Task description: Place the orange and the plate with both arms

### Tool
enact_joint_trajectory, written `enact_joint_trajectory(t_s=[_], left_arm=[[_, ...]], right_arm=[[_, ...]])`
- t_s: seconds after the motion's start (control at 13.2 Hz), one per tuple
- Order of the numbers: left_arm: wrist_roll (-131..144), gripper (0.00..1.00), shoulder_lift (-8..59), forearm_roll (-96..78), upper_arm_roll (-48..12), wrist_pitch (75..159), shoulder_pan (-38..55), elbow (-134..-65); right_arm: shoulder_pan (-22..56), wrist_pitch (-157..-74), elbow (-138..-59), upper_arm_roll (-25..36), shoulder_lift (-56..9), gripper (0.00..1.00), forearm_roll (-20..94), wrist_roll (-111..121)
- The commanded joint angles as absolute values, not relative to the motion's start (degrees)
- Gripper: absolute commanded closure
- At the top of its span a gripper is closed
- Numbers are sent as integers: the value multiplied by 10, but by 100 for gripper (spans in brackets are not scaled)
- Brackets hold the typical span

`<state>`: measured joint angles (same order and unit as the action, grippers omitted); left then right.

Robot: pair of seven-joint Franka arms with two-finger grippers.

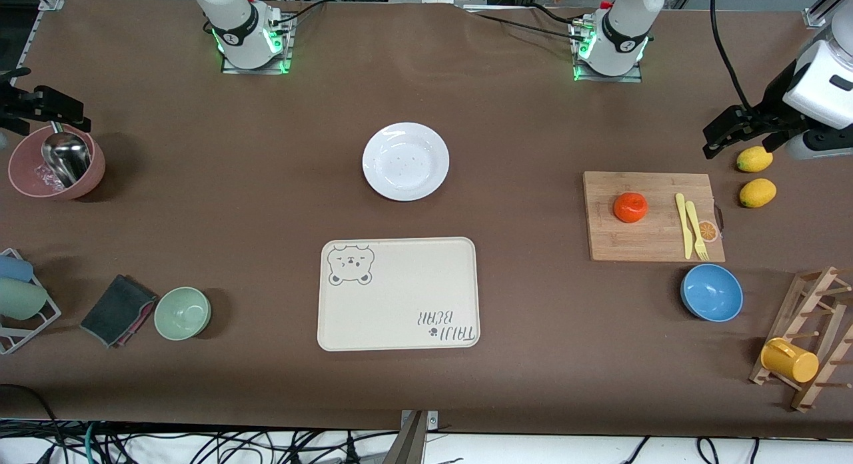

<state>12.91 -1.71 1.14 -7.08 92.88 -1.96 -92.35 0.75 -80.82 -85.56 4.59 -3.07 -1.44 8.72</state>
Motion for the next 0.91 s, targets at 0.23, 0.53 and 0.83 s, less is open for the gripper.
enact_joint_trajectory(t_s=[0.23,0.53,0.83], left_arm=[[127,0,-9,24,-73,924,-18,-906],[127,0,-10,24,-74,924,-17,-906],[127,0,-10,24,-74,924,-17,-906]], right_arm=[[14,-811,-853,48,-26,0,-16,83],[12,-807,-853,50,-26,0,-14,84],[12,-801,-853,50,-25,0,-15,84]])
